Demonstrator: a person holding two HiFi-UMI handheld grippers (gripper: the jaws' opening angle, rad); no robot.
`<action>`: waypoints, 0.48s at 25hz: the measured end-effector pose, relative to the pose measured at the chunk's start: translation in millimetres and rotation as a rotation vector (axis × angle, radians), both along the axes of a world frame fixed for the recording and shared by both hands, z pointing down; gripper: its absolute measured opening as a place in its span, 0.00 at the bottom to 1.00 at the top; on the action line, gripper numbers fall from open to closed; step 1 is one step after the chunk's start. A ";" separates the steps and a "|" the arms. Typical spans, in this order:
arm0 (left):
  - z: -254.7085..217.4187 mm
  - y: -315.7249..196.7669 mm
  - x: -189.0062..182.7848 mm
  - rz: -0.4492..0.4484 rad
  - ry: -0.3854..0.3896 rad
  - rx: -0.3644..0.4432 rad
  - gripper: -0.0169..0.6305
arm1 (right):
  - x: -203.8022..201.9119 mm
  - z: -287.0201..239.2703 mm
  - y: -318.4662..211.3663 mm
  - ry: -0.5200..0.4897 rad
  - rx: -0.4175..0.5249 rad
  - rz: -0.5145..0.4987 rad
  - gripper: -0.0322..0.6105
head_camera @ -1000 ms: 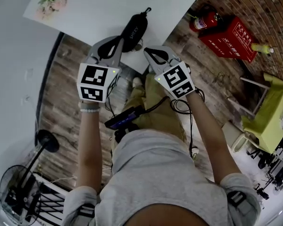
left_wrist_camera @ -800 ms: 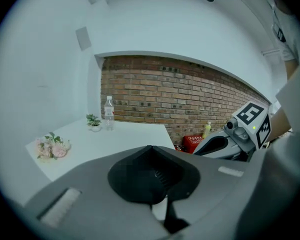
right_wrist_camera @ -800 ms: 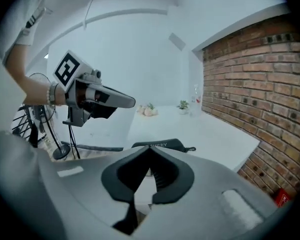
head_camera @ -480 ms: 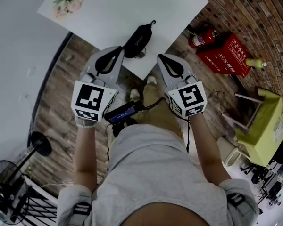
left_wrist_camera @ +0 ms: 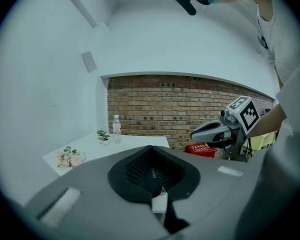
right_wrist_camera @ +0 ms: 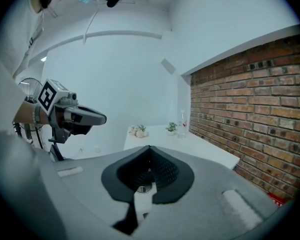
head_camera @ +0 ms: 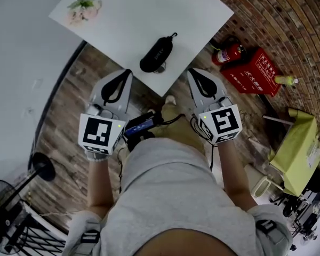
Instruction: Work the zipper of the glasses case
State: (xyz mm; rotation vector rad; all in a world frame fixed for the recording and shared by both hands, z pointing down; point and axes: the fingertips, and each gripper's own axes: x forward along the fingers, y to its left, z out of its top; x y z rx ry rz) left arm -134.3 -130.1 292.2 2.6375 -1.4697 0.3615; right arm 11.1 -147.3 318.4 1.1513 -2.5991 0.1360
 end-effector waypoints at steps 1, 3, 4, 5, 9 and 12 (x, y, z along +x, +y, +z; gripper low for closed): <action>-0.6 -0.1 -1.9 -0.006 0.002 0.004 0.05 | 0.7 -1.3 -0.5 0.002 0.003 0.000 0.05; -1.9 -1.6 -5.1 -0.017 0.008 0.008 0.05 | 1.4 -3.7 -2.1 -0.002 0.007 0.001 0.05; -2.1 -2.3 -5.8 -0.020 0.009 0.007 0.05 | 1.6 -4.3 -2.9 -0.006 0.008 0.002 0.05; -1.9 -2.9 -5.9 -0.021 0.008 0.005 0.05 | 1.5 -4.5 -3.7 -0.009 0.007 0.003 0.05; -0.6 -6.1 -4.6 -0.029 0.019 -0.001 0.05 | 0.9 -2.4 -6.5 -0.014 0.000 0.010 0.05; 3.0 -6.6 -2.9 -0.023 0.018 -0.009 0.05 | 1.1 -0.6 -6.2 -0.013 -0.007 0.015 0.05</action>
